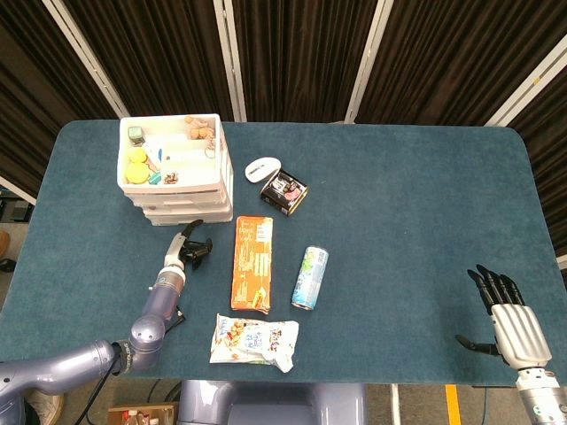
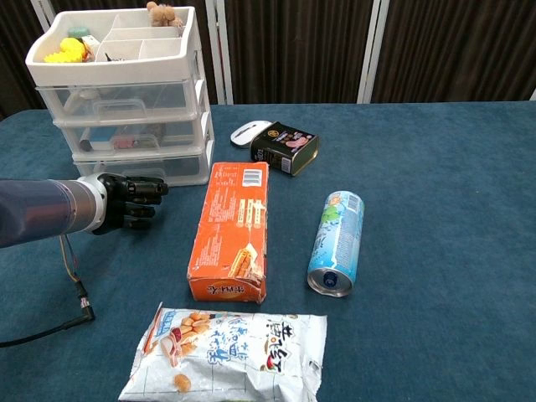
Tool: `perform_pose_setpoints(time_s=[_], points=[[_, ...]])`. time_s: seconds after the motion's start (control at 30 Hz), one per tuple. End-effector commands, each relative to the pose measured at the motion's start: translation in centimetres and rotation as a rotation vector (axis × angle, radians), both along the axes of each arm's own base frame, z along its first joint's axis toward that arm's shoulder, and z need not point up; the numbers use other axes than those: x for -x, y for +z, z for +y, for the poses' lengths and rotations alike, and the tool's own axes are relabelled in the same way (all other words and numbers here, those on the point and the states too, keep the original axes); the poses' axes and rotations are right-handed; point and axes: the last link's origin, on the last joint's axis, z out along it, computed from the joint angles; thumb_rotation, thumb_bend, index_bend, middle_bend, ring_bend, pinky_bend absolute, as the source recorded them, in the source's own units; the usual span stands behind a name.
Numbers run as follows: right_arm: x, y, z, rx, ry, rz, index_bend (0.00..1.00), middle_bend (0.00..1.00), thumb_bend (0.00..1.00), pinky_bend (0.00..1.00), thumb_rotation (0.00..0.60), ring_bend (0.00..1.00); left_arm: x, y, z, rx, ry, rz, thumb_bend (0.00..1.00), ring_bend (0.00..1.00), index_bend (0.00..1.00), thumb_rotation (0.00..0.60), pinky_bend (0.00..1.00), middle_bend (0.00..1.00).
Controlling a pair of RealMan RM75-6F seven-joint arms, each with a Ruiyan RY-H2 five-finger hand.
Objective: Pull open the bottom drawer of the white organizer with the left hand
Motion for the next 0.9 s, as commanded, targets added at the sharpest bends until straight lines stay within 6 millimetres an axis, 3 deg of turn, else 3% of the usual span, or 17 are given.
perform_pose_setpoints(time_s=[0.03, 0.23, 0.47, 0.9], points=[[0.0, 0.0, 0.0, 0.000, 0.000, 0.000, 0.00, 0.00, 0.10, 0.00, 0.600, 0.00, 0.0, 0.0, 0.0, -0.003, 0.004, -0.004, 0.56, 0.93, 0.11, 0.600, 0.92, 0.99], [0.0, 0.0, 0.0, -0.001, -0.001, 0.001, 0.00, 0.00, 0.10, 0.00, 0.600, 0.00, -0.2, -0.2, 0.4, -0.015, 0.010, -0.015, 0.56, 0.93, 0.12, 0.600, 0.92, 0.99], [0.0, 0.0, 0.0, -0.001, -0.002, 0.000, 0.00, 0.00, 0.10, 0.00, 0.600, 0.00, -0.8, -0.7, 0.5, -0.007, -0.001, -0.029, 0.56, 0.93, 0.20, 0.600, 0.92, 0.99], [0.0, 0.0, 0.1, -0.002, -0.006, 0.001, 0.00, 0.00, 0.10, 0.00, 0.600, 0.00, -0.4, -0.7, -1.5, 0.036, -0.019, -0.033, 0.56, 0.93, 0.26, 0.600, 0.92, 0.99]])
